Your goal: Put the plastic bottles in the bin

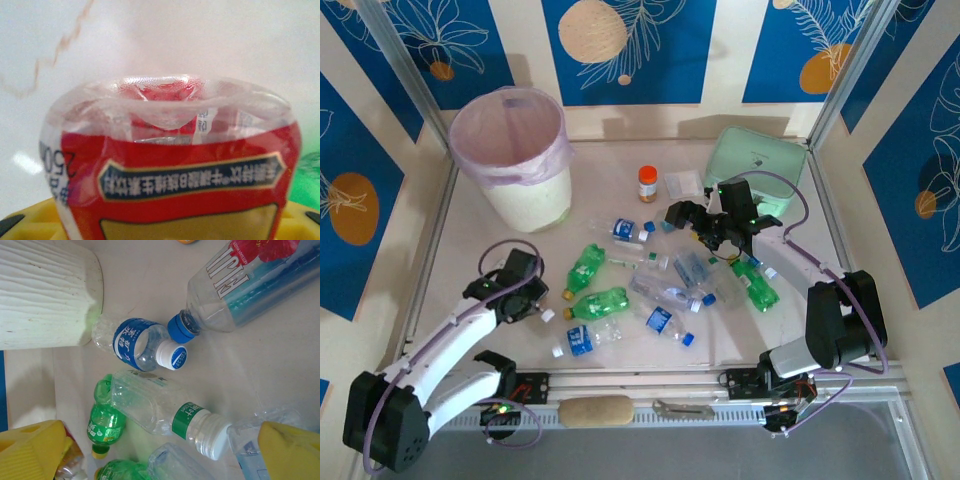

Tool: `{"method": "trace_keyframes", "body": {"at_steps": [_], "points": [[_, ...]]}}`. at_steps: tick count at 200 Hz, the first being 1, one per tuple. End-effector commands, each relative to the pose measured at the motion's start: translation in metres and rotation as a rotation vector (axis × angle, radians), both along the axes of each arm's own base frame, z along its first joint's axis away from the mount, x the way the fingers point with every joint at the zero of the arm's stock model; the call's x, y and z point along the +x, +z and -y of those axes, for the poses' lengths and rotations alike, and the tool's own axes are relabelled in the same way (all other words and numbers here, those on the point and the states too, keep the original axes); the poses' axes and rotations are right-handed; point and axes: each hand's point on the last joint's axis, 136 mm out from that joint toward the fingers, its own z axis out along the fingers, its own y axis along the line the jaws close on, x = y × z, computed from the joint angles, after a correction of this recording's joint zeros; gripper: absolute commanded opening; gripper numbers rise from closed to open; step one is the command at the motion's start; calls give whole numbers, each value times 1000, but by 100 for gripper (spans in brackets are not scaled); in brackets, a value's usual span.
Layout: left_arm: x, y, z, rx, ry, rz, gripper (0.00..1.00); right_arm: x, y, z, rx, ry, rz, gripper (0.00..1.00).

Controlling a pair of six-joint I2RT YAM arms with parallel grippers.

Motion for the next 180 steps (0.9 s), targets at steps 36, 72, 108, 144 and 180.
{"method": "trace_keyframes", "body": {"at_steps": [36, 72, 108, 144, 180], "points": [[81, 111, 32, 174, -426, 314, 52, 0, 15, -3, 11, 7, 23, 99], [107, 150, 92, 87, -742, 373, 52, 0, 16, -3, 14, 5, 23, 99], [119, 181, 154, 19, -1012, 425, 52, -2, 16, -6, 29, 9, 18, 99], [148, 236, 170, 95, -1081, 557, 51, -10, 19, -5, 30, 9, 23, 99], [185, 291, 163, 260, -1067, 646, 51, -19, 20, -1, 21, 1, 23, 99]]}}
